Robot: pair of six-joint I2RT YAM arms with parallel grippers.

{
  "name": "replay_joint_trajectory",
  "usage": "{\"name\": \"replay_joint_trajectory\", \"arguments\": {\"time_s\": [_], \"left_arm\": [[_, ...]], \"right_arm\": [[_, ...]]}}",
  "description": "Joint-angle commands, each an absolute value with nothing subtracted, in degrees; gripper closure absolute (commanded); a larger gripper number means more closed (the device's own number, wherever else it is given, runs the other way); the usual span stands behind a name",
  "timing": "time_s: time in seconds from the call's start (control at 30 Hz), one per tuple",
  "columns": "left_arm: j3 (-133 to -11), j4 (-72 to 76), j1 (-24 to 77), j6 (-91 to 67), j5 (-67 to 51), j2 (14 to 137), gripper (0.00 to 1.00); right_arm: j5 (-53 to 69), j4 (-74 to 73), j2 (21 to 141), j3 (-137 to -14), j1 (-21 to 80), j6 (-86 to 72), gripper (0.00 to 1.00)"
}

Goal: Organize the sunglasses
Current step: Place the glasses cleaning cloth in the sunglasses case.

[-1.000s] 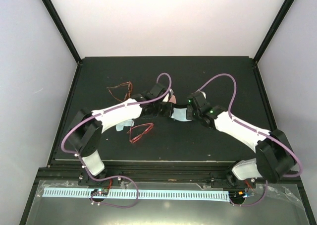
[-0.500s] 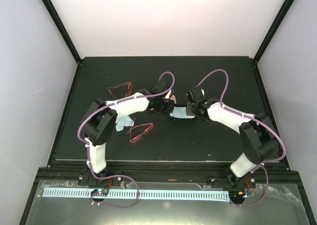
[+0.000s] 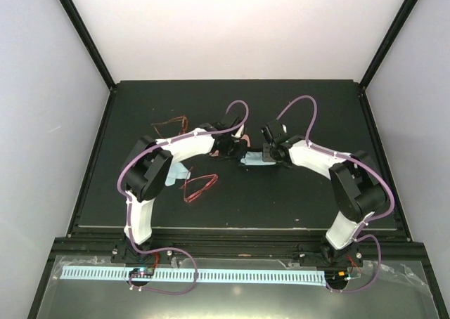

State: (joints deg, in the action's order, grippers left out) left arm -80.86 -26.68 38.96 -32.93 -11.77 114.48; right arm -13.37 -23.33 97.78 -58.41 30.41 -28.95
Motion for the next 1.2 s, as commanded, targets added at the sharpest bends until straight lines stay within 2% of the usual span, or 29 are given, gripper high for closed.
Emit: {"name": "replay_joint_trajectory", "arguments": {"time_s": [0.0,0.17,0.37,0.5,0.67,1.03,1.17], "left_arm": [[-83.3,-28.7,38.4,-31.8,-11.5,115.3,0.99],[-81.7,-28.8,38.5,-32.0,-12.1,114.6,0.96],[-80.9,-29.7,38.5,-31.7,-11.9,113.1,0.87],[-80.7,-30.7,38.5,-31.5,-10.5,111.7,0.79],[-76.4,-25.8,38.5,-30.4,-10.8,106.4,0.73],[-80.4,-17.4,38.6,-15.7,-32.4,110.6,0.43],[-82.4,-15.8,38.7,-11.2,-35.7,113.8,0.31]], "right_arm": [[-14.9,-22.9,98.9,-60.4,29.8,-27.5,0.99],[-14.7,-23.6,99.2,-60.9,29.6,-27.4,0.99],[-14.4,-25.3,98.4,-60.5,29.4,-27.5,0.99],[-14.0,-26.8,97.0,-60.4,29.2,-27.9,0.83],[-12.5,-27.1,91.0,-58.9,28.3,-28.5,0.75],[-11.2,-25.0,75.3,-48.9,26.9,-33.8,0.69],[-10.8,-25.3,69.7,-45.0,26.7,-35.3,0.69]]}}
